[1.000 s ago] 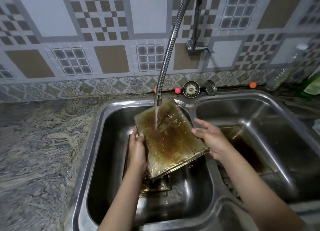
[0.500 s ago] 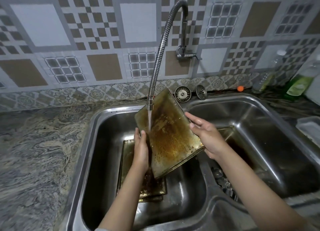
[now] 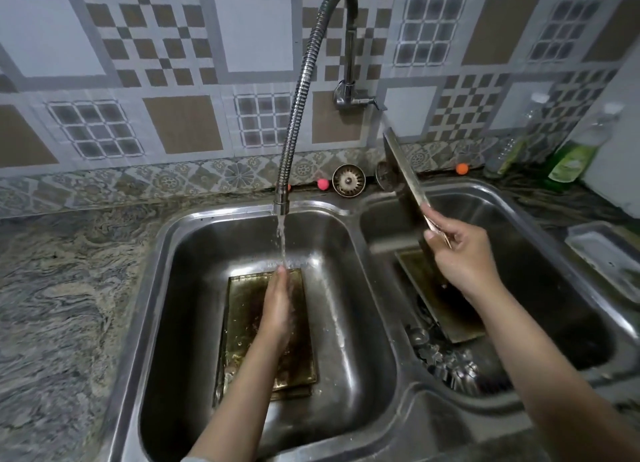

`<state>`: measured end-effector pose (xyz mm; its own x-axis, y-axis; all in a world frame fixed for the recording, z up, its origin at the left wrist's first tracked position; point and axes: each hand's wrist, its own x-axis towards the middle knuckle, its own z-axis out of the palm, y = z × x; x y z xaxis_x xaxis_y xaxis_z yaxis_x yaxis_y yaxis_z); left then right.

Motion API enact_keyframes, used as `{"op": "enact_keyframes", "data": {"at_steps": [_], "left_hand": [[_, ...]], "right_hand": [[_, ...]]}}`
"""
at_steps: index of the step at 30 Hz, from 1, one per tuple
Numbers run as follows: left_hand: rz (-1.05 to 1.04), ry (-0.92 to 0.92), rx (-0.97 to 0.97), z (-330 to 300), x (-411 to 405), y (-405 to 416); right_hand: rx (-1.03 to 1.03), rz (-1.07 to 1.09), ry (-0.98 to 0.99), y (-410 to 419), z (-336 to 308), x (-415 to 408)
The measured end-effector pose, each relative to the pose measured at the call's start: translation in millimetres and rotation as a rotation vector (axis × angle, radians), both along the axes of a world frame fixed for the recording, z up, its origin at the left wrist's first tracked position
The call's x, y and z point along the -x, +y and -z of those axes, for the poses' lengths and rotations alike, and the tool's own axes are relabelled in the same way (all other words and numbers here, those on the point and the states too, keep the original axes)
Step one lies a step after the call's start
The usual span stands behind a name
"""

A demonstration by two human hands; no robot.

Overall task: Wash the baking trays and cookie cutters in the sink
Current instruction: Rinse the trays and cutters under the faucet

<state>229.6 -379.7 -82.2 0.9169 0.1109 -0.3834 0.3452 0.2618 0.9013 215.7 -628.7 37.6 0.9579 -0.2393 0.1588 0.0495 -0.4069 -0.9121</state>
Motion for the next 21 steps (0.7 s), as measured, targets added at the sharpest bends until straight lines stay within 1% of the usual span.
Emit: {"op": "enact_keyframes", "data": {"at_steps": [3,6,10,12,16,17,18,19,21], "left_hand": [[-0.007,0.034,-0.012,12,-1,-1],[-0.008,0.043,-0.035,21,-1,3],[-0.039,0.062,-0.009,29,-2,9],[-0.033,0.083,-0.044,32,-3,12],[-0.078,0.092,-0.113,34,-3,18],[-0.091,0.101,-0.135,38,-4,22],[-0.104,0.108,-0.171,43,-4,26],[-0.115,0.121,-0.216,46,-4,30],[-0.139,0.159,-0.298,52,-2,37]], "right_hand": [[0.103,0.082,0.139,-20,45,-11],[0.278,0.139,0.324,-38,89,-17],[0.489,0.135,0.435,-50,136,-22],[0.537,0.145,0.488,-55,158,-26],[0.524,0.123,0.624,-65,184,-32],[0.509,0.128,0.622,-64,185,-35],[0.475,0.150,0.577,-60,182,-38],[0.419,0.180,0.488,-52,174,-40],[0.305,0.234,0.225,-24,149,-41]]}}
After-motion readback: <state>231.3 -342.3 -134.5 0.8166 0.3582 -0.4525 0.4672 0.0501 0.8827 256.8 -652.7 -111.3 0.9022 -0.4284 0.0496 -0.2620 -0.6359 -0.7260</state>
